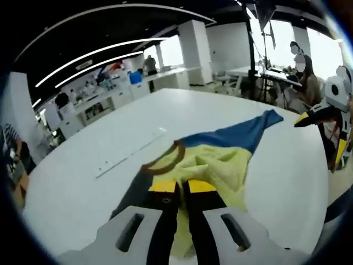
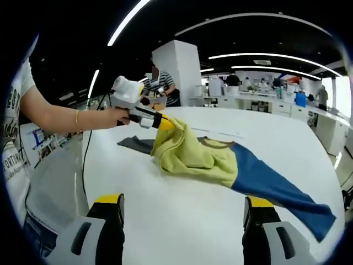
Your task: Fold the garment on the visible template until the final outline fits inside the template.
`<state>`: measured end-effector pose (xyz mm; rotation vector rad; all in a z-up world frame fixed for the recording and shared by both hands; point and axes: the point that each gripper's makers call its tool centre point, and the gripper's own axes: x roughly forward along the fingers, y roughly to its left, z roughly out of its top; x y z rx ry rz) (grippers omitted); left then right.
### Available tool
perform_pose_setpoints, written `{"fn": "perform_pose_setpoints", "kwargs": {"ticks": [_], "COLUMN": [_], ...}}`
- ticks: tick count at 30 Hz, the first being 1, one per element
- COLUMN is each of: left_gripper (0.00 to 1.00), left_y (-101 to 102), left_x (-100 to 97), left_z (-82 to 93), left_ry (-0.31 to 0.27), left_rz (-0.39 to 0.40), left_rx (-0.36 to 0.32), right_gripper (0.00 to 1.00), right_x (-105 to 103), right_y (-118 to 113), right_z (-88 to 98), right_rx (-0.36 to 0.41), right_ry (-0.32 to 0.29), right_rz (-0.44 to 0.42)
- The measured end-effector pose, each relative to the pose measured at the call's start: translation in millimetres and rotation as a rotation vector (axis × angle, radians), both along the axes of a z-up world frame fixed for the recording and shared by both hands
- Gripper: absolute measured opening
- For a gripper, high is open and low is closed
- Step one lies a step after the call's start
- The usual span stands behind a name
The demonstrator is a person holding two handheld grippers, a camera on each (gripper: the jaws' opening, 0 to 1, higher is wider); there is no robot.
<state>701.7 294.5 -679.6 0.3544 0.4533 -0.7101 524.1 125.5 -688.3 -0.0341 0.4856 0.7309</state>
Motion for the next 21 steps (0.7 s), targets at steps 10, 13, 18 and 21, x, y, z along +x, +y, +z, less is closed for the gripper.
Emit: {"fn": "perform_pose_setpoints", "kwargs": {"ticks": [10,13,18,21], "left_gripper": [0.09,0.15,0.25,0.31], "left_y": [18.4,26.2,36.9,45.5], "left_x": [17.8,18.8,15.4,14.0], "left_z": [-20.5,-17.4,-3.0,0.8], "left_ry": [0.024,0.014,0.006,0.005], "left_rz": [0.049,0.057,0.060,0.058], "left_rx": [0.041,0.035,-0.017,-0.030], "right_gripper": [0.84,0.83,0.81,0.80], "right_x": [3.2,4.8,7.2,8.9], "right_y": [12.6,16.9,29.6,36.0], "right_z": [-8.2,-9.6,-8.3,-8.1], "right_rx": [0.014,0.020,0.043,0.050], "right_ry": [0.022,0.026,0.026,0.026], "right_rz": [0.011,0.016,0.041,0.052]}}
